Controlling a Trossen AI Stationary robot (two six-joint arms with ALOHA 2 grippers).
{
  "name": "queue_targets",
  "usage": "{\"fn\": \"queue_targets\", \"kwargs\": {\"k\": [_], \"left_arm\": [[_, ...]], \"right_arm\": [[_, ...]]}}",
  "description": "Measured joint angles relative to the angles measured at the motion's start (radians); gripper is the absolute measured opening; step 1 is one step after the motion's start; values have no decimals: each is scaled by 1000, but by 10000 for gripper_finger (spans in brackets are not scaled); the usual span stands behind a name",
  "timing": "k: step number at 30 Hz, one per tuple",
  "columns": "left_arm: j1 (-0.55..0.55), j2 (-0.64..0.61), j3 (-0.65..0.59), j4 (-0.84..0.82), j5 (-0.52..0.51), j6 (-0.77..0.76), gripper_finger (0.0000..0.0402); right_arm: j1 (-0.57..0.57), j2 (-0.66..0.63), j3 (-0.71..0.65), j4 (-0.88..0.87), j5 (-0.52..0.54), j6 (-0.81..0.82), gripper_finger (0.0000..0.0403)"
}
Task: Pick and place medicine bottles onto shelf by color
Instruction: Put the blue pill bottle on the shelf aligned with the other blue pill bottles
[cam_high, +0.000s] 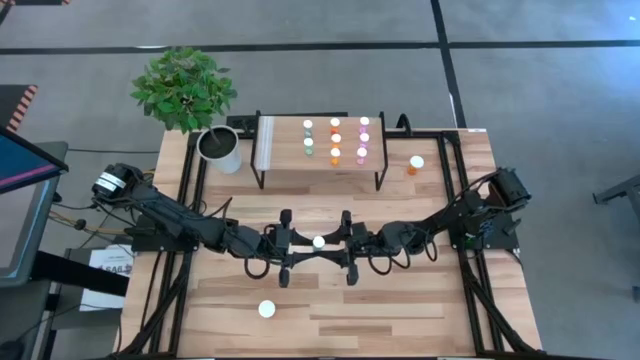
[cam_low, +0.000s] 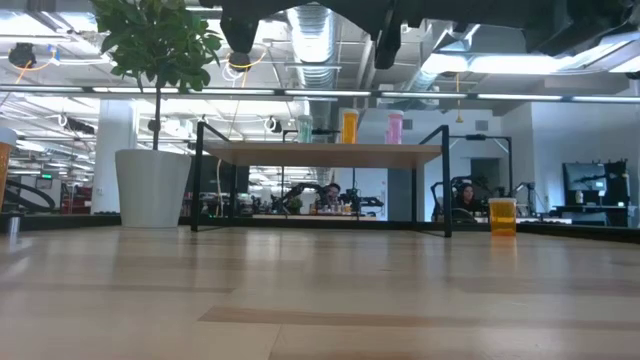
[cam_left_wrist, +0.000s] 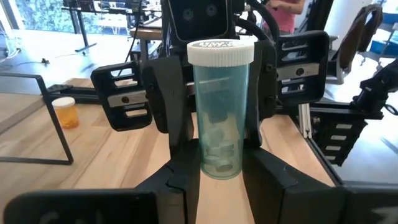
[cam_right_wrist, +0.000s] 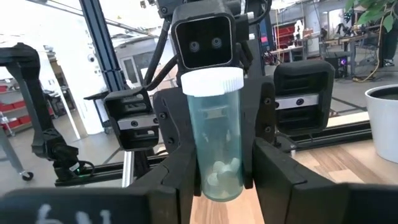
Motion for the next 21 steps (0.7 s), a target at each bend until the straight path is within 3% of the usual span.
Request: {"fn": "queue_targets", "kwargs": {"k": [8,15,21], "left_arm": [[0,0,0,-5,2,0,91],[0,-1,1,-34,4,-32,132],[1,-54,2,-210,-22,-77,170]], "right_arm": [[0,0,0,-3,0,-3,156],[0,1,0,-15,2,-8,143],[-2,1,0,-32,1,-10,144]]}}
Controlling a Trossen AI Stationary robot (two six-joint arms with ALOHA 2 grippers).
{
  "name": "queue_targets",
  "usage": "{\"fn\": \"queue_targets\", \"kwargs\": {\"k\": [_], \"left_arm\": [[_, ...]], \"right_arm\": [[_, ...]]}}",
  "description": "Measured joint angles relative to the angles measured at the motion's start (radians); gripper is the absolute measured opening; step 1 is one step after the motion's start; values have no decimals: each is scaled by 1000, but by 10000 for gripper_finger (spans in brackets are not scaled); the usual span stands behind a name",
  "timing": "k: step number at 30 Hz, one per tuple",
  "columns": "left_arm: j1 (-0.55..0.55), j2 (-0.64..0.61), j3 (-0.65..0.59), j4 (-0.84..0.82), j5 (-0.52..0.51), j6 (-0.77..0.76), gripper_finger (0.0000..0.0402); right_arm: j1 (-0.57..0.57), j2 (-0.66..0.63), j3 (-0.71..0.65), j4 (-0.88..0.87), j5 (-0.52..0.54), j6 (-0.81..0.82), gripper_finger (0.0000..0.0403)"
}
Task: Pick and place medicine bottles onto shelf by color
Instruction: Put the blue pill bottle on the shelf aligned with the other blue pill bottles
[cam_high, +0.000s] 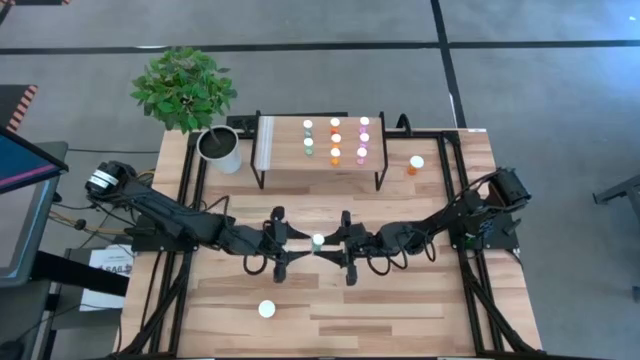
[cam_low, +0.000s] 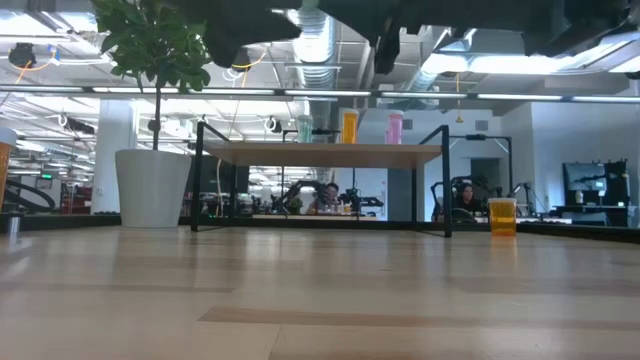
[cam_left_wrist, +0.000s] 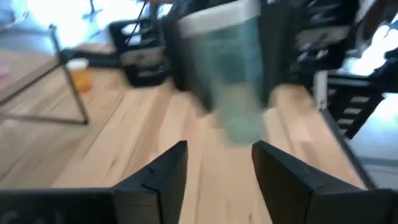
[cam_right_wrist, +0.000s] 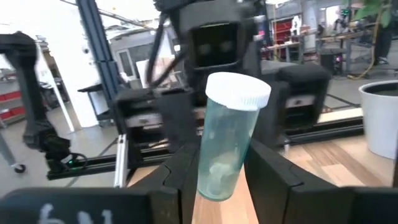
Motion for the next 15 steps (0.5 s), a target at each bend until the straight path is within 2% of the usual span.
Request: {"fn": "queue_targets", "kwargs": {"k": [7,15], "left_arm": [[-3,-119,0,-150,-42,-30,192],[-5,-171,0,-38,-4,-6,210]], "right_arm": [[-2,0,0,-21,-1,2,126],[-6,0,0,-43,-1,7,125]]}}
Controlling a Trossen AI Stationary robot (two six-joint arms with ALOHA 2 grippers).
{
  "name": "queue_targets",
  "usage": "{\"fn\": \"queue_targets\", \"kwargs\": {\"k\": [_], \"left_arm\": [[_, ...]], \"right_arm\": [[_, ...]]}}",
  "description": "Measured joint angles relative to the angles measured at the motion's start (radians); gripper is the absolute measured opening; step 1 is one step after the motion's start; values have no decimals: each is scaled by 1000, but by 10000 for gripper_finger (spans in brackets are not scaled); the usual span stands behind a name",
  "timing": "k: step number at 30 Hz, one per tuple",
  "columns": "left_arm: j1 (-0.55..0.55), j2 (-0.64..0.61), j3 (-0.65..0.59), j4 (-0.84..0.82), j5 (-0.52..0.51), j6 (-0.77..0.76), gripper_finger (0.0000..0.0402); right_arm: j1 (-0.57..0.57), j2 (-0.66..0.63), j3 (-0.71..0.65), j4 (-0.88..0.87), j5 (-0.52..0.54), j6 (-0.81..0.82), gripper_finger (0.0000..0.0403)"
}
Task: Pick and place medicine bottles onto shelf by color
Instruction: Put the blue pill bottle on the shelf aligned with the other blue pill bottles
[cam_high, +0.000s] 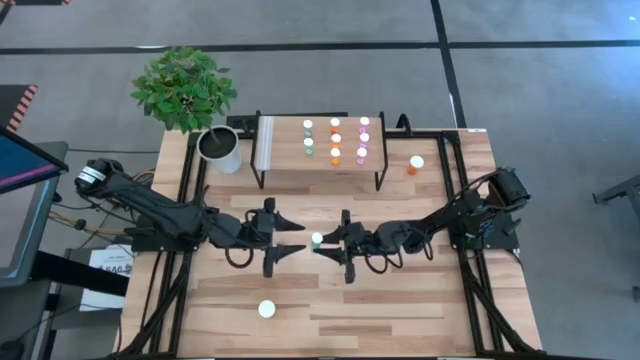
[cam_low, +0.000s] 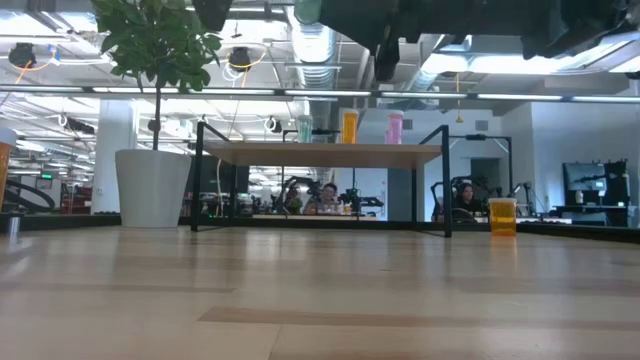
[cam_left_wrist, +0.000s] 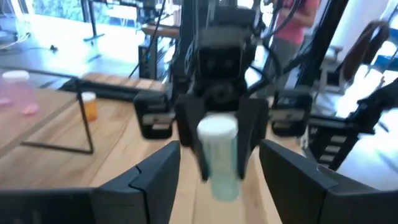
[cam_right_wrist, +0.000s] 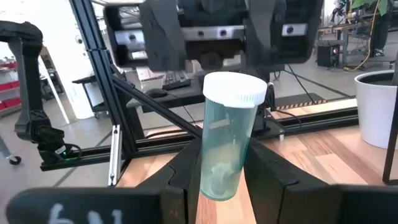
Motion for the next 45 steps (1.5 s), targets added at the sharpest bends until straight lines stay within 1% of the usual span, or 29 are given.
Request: {"fn": "queue_targets", "kwargs": {"k": [3,10,13,17,23,27,31,45], "left_arm": [[16,13,0,30,15,-33,221],[76,25,-1,24,65,-121,259],[95,33,0,34,89,-139,273],[97,35,-1,37,88,-145,285],[96,55,0,78,90,-147,287],[111,64,0,83,135,-153,287],[119,64,0,81,154,-178,287],[143,72,0,93,167,-192,287]], "right_arm": [[0,0,0,-10,0,0,124],[0,0,0,-14,0,0,124],[0,0,0,-14,0,0,124],[0,0,0,-15,1,0,124],[0,0,0,-14,1,0,124],[0,0,0,-13,1,0,124],[1,0,0,-12,1,0,124],[1,0,0,-11,3,1,125]]}}
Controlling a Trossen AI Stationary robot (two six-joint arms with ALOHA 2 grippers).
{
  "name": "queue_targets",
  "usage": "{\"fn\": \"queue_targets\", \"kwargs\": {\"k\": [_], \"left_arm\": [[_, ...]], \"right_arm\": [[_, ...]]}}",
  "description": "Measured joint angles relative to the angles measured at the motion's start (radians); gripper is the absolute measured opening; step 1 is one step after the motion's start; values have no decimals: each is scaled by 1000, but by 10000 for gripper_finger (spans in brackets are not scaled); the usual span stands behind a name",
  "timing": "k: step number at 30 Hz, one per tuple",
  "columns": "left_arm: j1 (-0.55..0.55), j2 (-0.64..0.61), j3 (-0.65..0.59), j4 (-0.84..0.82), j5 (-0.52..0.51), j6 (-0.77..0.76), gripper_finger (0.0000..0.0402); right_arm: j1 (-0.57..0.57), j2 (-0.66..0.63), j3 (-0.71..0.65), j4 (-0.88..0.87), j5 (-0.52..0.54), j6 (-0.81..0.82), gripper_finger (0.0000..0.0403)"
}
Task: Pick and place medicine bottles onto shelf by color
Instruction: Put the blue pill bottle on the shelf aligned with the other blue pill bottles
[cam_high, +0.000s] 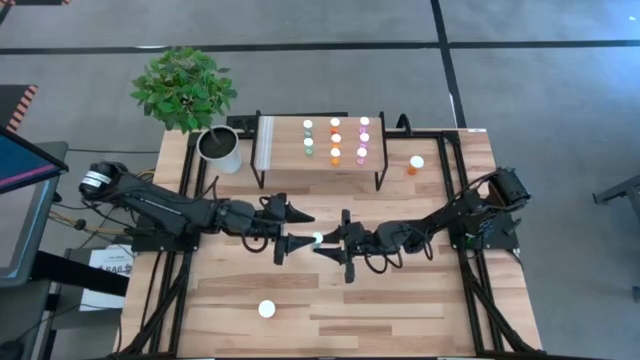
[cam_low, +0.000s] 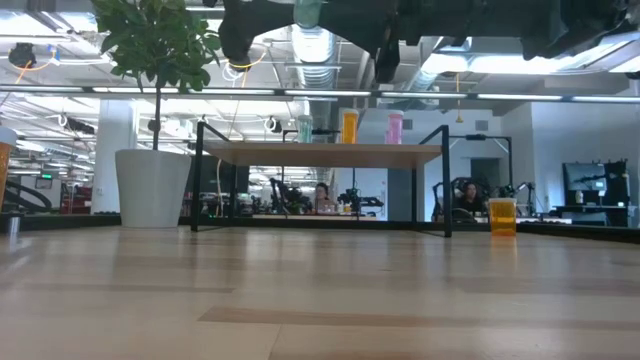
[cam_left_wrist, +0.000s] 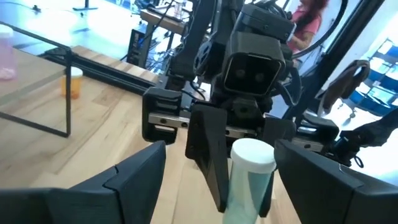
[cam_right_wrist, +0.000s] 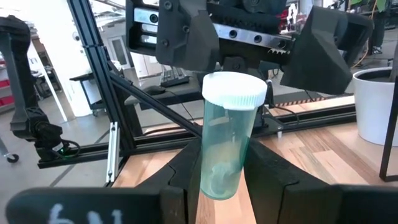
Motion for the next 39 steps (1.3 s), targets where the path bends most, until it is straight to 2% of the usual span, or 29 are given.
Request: {"fn": "queue_targets", "kwargs": {"k": [5,14,27,39], "left_arm": [[14,25,0,48,71,-3,287],[19,24,7,29,101,17,287],[12,24,11,27,101,82,287],[12,24,56,-68,76,83,286]], "right_arm": [[0,-1,1,4,0,0,125],[0,-1,1,3,0,0,125],[0,-1,1,3,0,1,125],[0,-1,1,3,-1,2,125]]}}
